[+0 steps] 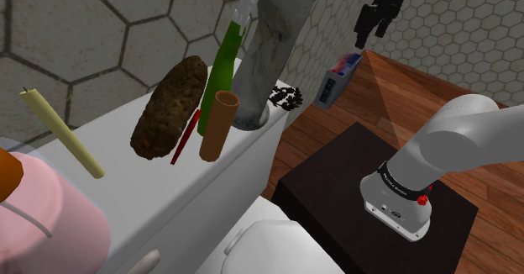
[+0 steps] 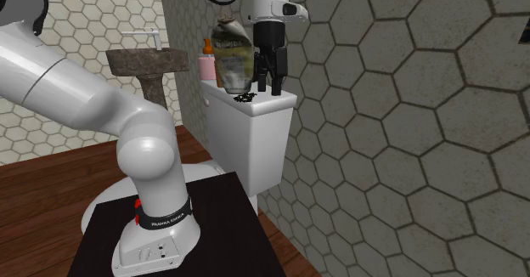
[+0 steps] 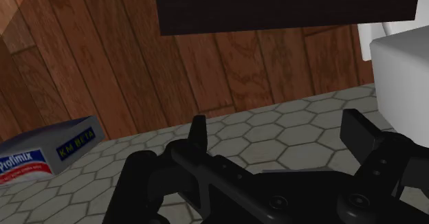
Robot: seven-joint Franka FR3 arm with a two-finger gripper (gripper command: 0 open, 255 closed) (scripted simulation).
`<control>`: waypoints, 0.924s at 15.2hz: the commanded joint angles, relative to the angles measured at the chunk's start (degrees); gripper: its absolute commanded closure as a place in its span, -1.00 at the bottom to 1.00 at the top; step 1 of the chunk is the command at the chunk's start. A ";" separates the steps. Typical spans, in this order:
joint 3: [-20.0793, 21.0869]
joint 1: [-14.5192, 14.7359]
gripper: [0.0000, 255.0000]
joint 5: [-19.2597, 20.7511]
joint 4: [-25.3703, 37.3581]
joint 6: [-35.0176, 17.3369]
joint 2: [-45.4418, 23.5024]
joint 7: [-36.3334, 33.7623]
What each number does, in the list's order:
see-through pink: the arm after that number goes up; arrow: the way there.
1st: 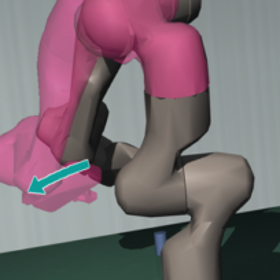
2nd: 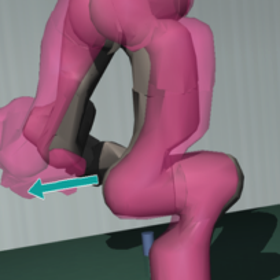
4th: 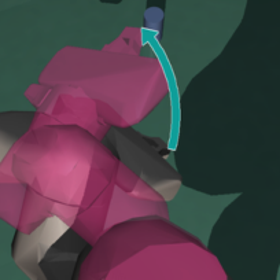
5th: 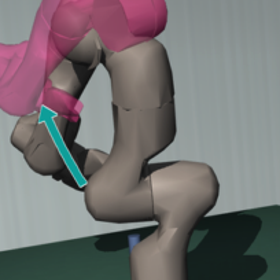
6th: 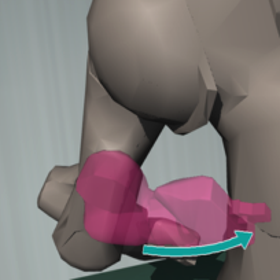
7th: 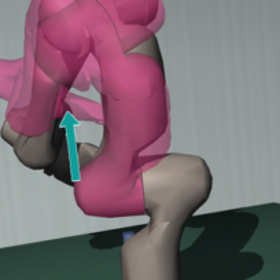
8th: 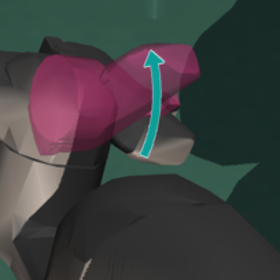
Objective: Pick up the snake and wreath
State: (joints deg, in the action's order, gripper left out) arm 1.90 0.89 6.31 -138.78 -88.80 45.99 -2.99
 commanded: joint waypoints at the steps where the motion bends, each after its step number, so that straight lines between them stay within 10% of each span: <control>1: 0.00 0.00 -1.00 0.00 0.00 0.00 0.00 0.00; 14: 16.31 5.75 -1.00 -14.38 -9.55 -22.53 4.94 -21.55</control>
State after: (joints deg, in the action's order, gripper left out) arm 16.69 6.36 -7.16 -148.41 -109.35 51.31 -22.68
